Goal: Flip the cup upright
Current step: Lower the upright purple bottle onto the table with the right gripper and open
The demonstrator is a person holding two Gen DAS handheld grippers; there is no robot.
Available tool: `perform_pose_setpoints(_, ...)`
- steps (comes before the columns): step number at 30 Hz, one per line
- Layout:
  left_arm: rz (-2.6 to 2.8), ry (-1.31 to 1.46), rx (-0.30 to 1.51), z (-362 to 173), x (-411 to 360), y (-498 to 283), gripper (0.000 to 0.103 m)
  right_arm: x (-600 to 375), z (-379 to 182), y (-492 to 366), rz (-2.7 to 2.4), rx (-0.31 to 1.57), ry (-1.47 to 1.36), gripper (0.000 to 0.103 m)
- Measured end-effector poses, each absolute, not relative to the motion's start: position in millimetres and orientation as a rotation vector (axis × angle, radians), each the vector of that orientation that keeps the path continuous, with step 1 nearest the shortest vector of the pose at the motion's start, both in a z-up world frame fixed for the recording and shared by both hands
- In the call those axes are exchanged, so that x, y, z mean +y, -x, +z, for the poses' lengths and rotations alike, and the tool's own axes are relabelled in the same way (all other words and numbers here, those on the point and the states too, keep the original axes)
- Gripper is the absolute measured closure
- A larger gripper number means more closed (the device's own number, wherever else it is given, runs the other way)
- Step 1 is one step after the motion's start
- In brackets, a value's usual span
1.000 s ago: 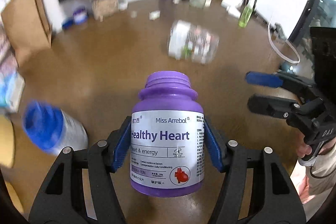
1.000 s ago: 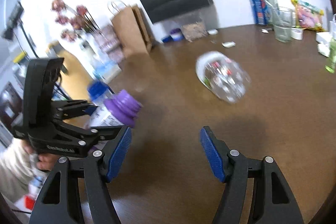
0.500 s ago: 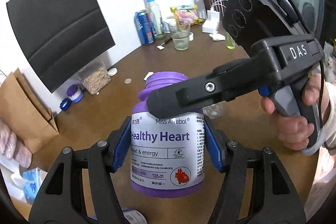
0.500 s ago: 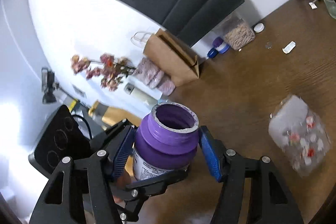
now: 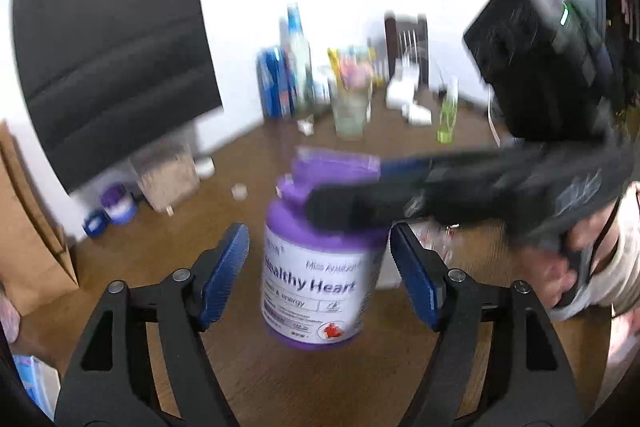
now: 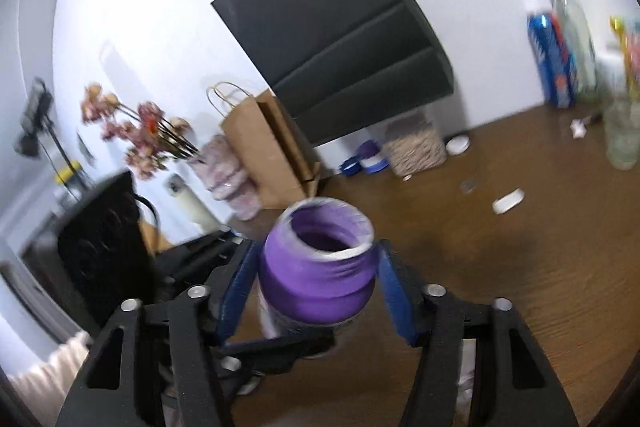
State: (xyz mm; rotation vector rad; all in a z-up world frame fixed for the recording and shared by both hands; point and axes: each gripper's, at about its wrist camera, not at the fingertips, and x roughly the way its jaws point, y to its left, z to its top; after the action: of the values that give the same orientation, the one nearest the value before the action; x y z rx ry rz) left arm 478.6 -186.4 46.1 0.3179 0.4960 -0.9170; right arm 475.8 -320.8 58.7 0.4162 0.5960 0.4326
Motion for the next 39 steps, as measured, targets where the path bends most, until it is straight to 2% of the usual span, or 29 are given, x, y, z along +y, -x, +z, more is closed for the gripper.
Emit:
perform_pose_setpoints(2, -0.841, -0.319, 0.444, 48, -185, -467, 0.025, -317, 59, -473, 0.423, 0.596, -0.388, 0.044)
perform_pose_setpoints(5, -0.716, -0.369, 0.404, 46, -190, -449, 0.025, -304, 61, -466, 0.434, 0.603, -0.329, 0.044)
perform_pose_setpoints(13, -0.703, -0.369, 0.509, 36, -179, -397, 0.017, -261, 55, -434, 0.450, 0.680, -0.101, 0.044)
perform_pose_setpoints(23, -0.617, -0.294, 0.648, -8, -143, -410, 0.013, -229, 21, -431, 0.436, 0.785, -0.017, 0.044)
perform_pose_setpoints(32, -0.563, -0.264, 0.742, -9, -128, -421, 0.008, -223, 30, -428, 0.444, 0.835, -0.018, 0.042)
perform_pose_setpoints(39, -0.474, -0.254, 0.698, 14, -110, -391, 0.006, -225, 78, -391, 0.432, 0.761, 0.015, 0.042)
